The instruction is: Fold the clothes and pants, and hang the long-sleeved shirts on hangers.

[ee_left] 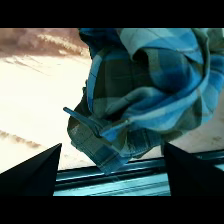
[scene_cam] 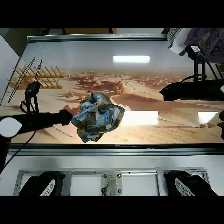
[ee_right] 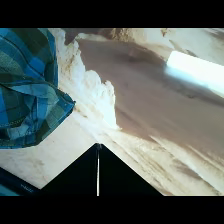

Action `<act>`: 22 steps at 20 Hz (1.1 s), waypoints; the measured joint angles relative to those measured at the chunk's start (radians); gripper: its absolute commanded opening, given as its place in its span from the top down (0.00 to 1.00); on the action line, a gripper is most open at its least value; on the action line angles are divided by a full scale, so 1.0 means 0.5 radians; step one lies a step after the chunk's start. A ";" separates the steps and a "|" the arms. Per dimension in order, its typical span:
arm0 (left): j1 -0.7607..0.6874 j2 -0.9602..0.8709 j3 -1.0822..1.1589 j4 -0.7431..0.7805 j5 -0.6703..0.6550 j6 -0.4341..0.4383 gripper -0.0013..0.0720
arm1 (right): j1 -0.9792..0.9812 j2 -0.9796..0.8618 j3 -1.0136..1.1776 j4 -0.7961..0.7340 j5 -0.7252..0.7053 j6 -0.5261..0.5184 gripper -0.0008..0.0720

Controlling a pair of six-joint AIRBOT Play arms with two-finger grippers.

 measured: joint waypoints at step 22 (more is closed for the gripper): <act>-0.233 -0.687 0.044 0.014 0.358 0.043 0.96 | 0.302 -0.952 -0.293 0.571 -0.388 -0.039 0.20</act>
